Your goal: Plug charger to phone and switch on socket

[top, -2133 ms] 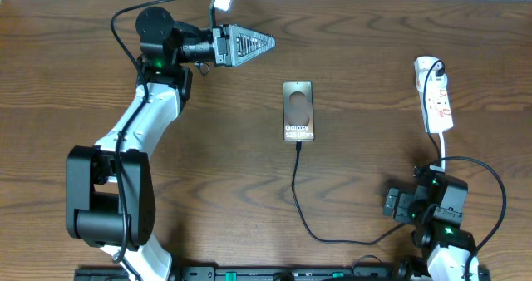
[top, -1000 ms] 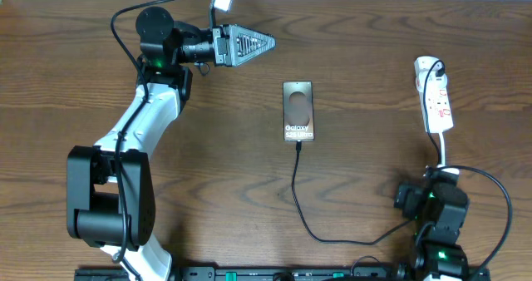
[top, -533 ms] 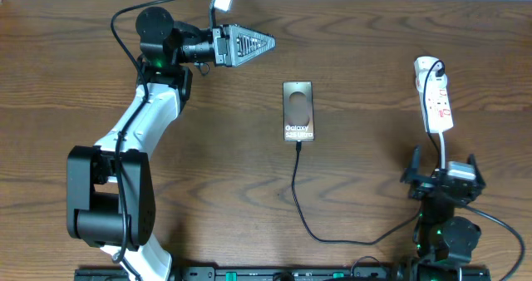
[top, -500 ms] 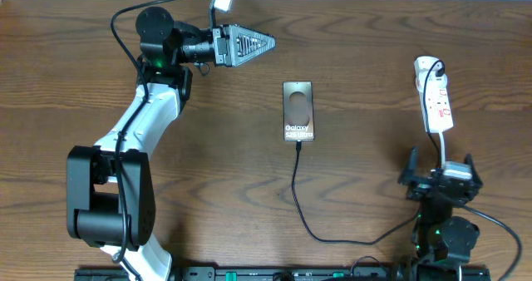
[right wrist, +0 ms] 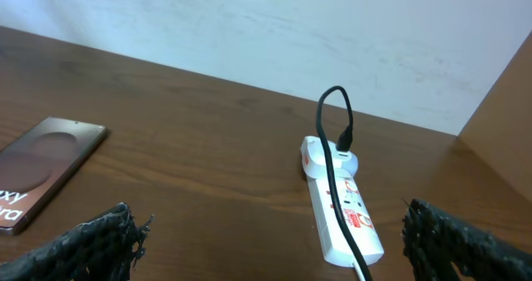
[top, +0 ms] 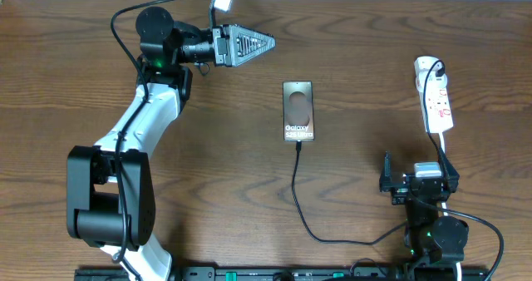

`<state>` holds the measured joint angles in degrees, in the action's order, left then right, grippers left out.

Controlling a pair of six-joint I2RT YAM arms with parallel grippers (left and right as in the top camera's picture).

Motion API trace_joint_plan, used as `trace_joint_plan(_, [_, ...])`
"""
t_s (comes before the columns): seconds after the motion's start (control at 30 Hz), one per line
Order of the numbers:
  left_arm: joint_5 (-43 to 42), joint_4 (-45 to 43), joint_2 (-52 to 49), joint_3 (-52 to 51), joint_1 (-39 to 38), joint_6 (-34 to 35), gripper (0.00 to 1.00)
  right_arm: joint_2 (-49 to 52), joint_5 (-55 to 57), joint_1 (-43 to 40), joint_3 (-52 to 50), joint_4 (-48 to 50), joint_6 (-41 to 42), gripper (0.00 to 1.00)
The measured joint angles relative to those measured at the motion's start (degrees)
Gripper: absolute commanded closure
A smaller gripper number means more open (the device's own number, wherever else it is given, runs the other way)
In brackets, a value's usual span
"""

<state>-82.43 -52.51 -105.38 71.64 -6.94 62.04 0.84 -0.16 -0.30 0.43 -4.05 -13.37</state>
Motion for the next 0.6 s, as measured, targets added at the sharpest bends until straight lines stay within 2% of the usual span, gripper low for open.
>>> trace_joint_plan(0.6, [0.00,-0.02,0.00,0.00,-0.02,0.00,0.04,0.00,-0.09,0.00,0.00,0.00,0.35,0.01])
